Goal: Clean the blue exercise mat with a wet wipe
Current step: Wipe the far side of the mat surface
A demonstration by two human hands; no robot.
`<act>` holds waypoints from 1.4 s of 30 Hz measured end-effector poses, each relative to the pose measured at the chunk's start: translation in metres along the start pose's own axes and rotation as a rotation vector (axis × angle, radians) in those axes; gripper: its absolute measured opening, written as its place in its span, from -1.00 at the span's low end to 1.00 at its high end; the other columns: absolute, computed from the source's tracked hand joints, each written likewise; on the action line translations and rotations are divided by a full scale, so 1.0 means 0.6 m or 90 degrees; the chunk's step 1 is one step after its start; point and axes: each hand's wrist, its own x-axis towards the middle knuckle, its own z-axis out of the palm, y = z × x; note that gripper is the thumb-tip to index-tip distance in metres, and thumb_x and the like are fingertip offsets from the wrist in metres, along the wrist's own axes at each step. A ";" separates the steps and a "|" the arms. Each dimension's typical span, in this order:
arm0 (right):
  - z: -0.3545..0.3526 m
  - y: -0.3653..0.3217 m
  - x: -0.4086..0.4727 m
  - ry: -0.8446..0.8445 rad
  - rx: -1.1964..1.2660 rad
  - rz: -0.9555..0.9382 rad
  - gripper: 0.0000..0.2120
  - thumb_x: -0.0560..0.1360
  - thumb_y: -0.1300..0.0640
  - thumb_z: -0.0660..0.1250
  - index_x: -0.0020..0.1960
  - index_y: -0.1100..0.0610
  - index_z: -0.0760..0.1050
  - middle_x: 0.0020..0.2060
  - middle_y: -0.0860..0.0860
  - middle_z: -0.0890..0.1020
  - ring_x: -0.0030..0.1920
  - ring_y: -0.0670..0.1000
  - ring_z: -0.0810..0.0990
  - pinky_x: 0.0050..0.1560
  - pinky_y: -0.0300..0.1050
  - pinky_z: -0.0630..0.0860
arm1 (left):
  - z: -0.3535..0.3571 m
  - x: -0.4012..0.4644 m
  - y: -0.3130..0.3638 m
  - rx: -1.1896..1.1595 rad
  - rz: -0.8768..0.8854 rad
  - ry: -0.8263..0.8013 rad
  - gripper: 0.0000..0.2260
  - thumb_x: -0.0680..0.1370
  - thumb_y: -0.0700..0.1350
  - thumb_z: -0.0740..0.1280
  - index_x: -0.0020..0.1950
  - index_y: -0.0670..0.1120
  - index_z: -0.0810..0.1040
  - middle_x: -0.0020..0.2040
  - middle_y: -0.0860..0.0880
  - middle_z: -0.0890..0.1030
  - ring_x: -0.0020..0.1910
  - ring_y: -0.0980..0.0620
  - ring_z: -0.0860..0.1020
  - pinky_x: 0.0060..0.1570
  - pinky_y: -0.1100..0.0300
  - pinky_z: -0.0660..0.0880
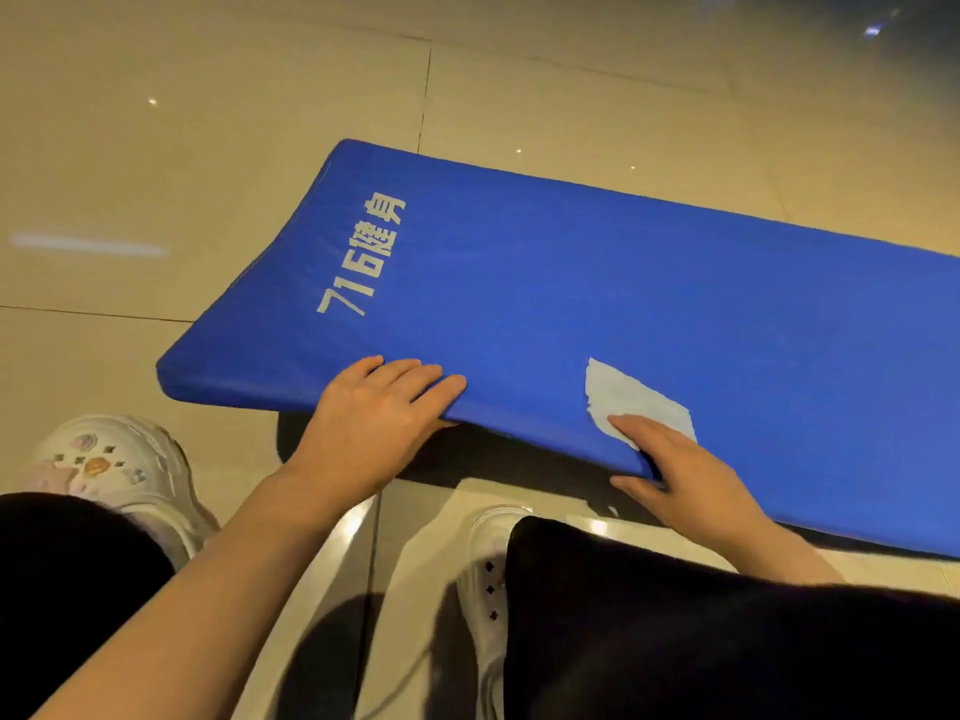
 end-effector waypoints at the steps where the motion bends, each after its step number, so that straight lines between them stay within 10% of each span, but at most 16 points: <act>1: -0.026 -0.002 -0.010 0.039 -0.003 0.022 -0.49 0.55 -0.09 0.34 0.47 -0.10 0.32 0.38 -0.19 0.45 0.34 -0.04 0.44 0.18 -0.17 0.37 | -0.029 0.018 0.002 0.003 0.003 -0.002 -0.59 0.31 -0.09 0.64 0.12 -0.13 0.68 -0.01 -0.15 0.71 -0.09 -0.16 0.70 -0.12 -0.05 0.62; 7: -0.210 -0.023 -0.074 0.175 -0.040 0.036 -0.75 0.56 -0.04 0.35 0.23 -0.12 0.52 -0.01 -0.14 0.62 0.03 0.07 0.58 -0.13 -0.08 0.39 | -0.204 0.102 0.037 0.034 0.033 0.111 -0.58 0.56 0.11 0.10 0.03 -0.10 0.66 -0.21 -0.07 0.67 -0.33 -0.12 0.64 -0.43 0.14 0.48; 15: -0.451 -0.092 -0.197 0.265 -0.032 -0.073 -0.86 0.52 0.03 0.40 0.07 -0.14 0.60 -0.07 -0.13 0.68 -0.04 0.00 0.60 0.03 0.03 0.49 | -0.451 0.137 0.073 0.159 0.032 0.284 -0.59 0.58 0.14 0.06 -0.06 -0.04 0.63 -0.38 -0.03 0.58 -0.53 -0.11 0.51 -0.51 0.24 0.23; 22: -0.528 -0.235 -0.221 0.329 0.078 -0.231 -0.92 0.47 -0.10 0.40 -0.09 -0.20 0.50 -0.32 -0.14 0.57 -0.31 -0.14 0.45 -0.14 -0.04 0.43 | -0.623 0.043 -0.001 0.189 0.002 0.352 -0.54 0.58 0.19 0.08 0.37 0.08 0.54 -0.32 0.03 0.64 -0.49 -0.07 0.55 -0.50 0.39 0.11; 31: -0.482 -0.282 -0.124 0.331 0.117 -0.277 -0.77 0.55 0.02 0.35 -0.04 -0.16 0.28 -0.13 -0.20 0.55 -0.24 -0.15 0.46 -0.16 -0.24 0.41 | -0.553 0.030 -0.090 0.275 0.071 0.254 -0.57 0.70 0.14 -0.17 0.45 0.13 0.32 -0.09 -0.09 0.61 -0.33 -0.09 0.54 -0.38 0.17 0.30; 42: -0.472 -0.255 -0.016 0.535 -0.233 -0.444 -0.74 0.49 0.11 0.28 0.15 -0.07 0.39 -0.13 -0.05 0.68 -0.30 0.12 0.61 -0.46 -0.13 0.40 | -0.490 0.175 -0.194 0.309 0.072 0.247 -0.55 0.66 0.26 -0.16 0.57 0.34 -0.08 -0.22 -0.11 0.49 -0.44 -0.12 0.40 -0.41 0.14 0.12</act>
